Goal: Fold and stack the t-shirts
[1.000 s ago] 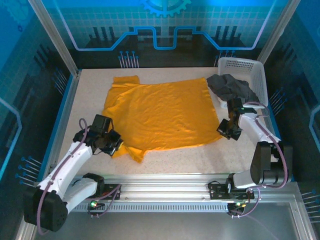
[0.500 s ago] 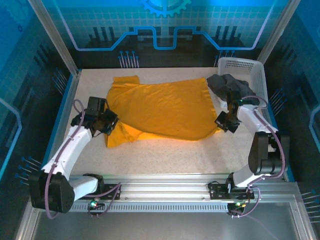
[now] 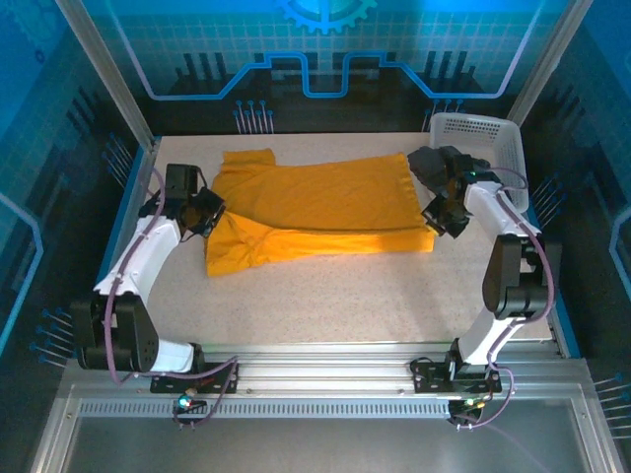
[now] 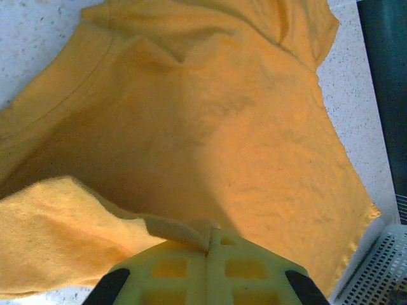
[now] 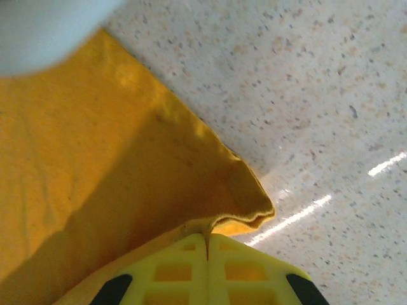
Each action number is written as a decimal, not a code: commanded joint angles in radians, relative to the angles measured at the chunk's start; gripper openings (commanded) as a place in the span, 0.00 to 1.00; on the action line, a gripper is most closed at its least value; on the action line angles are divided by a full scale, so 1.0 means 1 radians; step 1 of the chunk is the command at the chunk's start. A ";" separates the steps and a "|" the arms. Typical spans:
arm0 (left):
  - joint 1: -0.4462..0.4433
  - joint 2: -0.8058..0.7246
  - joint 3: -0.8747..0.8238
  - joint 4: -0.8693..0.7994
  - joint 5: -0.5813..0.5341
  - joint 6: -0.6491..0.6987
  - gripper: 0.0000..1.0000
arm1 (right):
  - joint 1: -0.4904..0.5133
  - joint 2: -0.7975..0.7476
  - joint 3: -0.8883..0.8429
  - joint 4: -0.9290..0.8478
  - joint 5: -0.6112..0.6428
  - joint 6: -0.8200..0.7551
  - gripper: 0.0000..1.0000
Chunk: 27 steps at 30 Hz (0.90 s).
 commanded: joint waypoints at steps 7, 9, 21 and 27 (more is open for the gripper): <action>0.025 0.096 0.088 0.021 -0.017 0.113 0.00 | 0.064 0.111 0.162 -0.055 0.054 -0.015 0.00; 0.029 0.109 0.090 0.026 -0.013 0.117 0.00 | 0.075 0.135 0.187 -0.060 0.063 -0.015 0.00; 0.038 0.213 0.153 0.036 0.003 0.157 0.00 | 0.091 0.256 0.322 -0.089 0.107 -0.025 0.00; 0.040 0.311 0.222 0.029 0.029 0.196 0.00 | 0.096 0.310 0.390 -0.101 0.110 -0.052 0.00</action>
